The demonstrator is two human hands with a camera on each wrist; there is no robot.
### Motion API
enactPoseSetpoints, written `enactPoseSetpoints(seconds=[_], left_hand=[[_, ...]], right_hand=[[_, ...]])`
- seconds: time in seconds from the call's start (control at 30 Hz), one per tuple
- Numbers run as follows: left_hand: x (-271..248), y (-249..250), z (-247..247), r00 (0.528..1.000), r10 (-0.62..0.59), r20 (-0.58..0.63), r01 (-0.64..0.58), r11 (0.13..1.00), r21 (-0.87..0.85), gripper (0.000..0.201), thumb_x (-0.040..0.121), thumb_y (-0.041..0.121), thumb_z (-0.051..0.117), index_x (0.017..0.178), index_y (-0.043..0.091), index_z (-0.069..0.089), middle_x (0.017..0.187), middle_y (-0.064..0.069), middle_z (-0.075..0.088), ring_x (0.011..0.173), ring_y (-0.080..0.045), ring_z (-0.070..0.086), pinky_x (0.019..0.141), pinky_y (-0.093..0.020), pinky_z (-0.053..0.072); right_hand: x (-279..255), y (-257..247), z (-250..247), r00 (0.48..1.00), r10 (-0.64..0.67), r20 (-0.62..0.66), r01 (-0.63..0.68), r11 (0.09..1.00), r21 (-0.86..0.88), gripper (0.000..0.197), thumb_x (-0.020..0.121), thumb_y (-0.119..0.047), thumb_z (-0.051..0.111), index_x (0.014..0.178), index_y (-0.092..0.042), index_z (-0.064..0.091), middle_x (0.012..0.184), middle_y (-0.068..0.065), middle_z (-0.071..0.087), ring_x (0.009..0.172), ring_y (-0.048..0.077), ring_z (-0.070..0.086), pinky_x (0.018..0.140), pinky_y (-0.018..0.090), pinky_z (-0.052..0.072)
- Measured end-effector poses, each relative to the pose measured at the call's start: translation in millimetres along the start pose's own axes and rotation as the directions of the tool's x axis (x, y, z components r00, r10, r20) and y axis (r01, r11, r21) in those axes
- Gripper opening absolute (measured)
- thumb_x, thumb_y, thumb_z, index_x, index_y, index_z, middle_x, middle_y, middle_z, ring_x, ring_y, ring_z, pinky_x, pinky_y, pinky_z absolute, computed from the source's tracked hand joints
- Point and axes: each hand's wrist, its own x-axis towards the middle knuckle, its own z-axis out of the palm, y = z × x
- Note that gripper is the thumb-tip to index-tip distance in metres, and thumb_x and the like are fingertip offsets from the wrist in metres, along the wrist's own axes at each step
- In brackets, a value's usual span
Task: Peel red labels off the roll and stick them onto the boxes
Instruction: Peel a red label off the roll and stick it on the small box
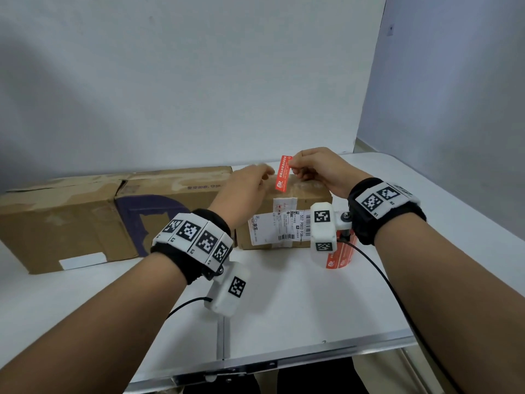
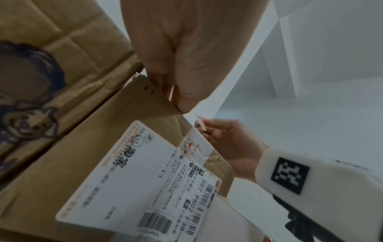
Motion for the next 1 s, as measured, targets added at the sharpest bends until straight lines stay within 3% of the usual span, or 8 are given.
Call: enactPoseSetpoints(seconds=[0.1, 0.23, 0.4, 0.8, 0.9, 1.0], left_hand=[[-2, -1, -3, 0.995, 0.024, -0.096, -0.031, 0.997, -0.068, 0.035, 0.087, 0.011, 0.059, 0.115, 0.025, 0.045, 0.112, 0.003, 0.057, 0.081, -0.012, 0.066, 0.075, -0.039, 0.057], [-3, 1, -2, 0.987, 0.110, -0.120, -0.101, 0.991, 0.084, 0.025, 0.088, 0.025, 0.059, 0.109, 0.031, 0.048, 0.106, 0.008, 0.053, 0.075, -0.011, 0.066, 0.061, -0.041, 0.054], [-2, -3, 2, 0.985, 0.123, -0.122, -0.109, 0.988, 0.113, 0.010, 0.092, 0.031, 0.053, 0.101, 0.032, 0.055, 0.106, 0.008, 0.054, 0.079, -0.016, 0.067, 0.063, -0.041, 0.053], [-4, -4, 7, 0.977, 0.111, -0.180, -0.093, 0.990, 0.103, 0.014, 0.089, 0.036, 0.059, 0.095, 0.030, 0.071, 0.101, 0.011, 0.063, 0.079, -0.013, 0.061, 0.064, -0.037, 0.050], [-6, -6, 8, 0.974, 0.132, -0.182, -0.112, 0.987, 0.111, 0.015, 0.088, 0.037, 0.060, 0.095, 0.032, 0.073, 0.099, 0.010, 0.065, 0.077, -0.014, 0.062, 0.063, -0.037, 0.050], [-6, -8, 9, 0.969, 0.169, -0.180, -0.148, 0.981, 0.126, 0.021, 0.089, 0.039, 0.056, 0.098, 0.030, 0.073, 0.099, 0.009, 0.068, 0.077, -0.016, 0.064, 0.062, -0.038, 0.052]], right_hand=[[0, 0, -1, 1.000, -0.008, 0.010, 0.008, 1.000, -0.003, 0.020, 0.088, -0.009, 0.060, 0.068, -0.011, 0.063, 0.066, 0.002, 0.057, 0.058, 0.009, 0.052, 0.059, 0.019, 0.044], [1, 2, 2, 1.000, -0.016, 0.011, 0.016, 1.000, -0.024, 0.024, 0.087, -0.010, 0.062, 0.063, -0.012, 0.061, 0.062, 0.000, 0.056, 0.056, 0.009, 0.051, 0.058, 0.019, 0.044], [4, 3, 4, 1.000, -0.015, 0.002, 0.015, 0.999, -0.045, 0.027, 0.086, -0.009, 0.063, 0.060, -0.013, 0.060, 0.059, 0.000, 0.056, 0.052, 0.008, 0.051, 0.055, 0.019, 0.044], [2, 4, 8, 0.999, -0.034, -0.041, 0.028, 0.990, -0.136, 0.015, 0.087, -0.011, 0.064, 0.072, -0.009, 0.063, 0.063, 0.001, 0.057, 0.056, 0.007, 0.052, 0.055, 0.014, 0.045], [3, 7, 11, 0.995, -0.061, -0.080, 0.042, 0.975, -0.218, 0.010, 0.085, -0.013, 0.064, 0.081, -0.004, 0.068, 0.067, 0.002, 0.061, 0.060, 0.008, 0.054, 0.062, 0.019, 0.047], [4, 11, 13, 0.989, -0.103, -0.107, 0.064, 0.947, -0.316, 0.014, 0.081, -0.016, 0.065, 0.084, -0.004, 0.071, 0.078, 0.005, 0.069, 0.073, 0.012, 0.060, 0.075, 0.029, 0.051]])
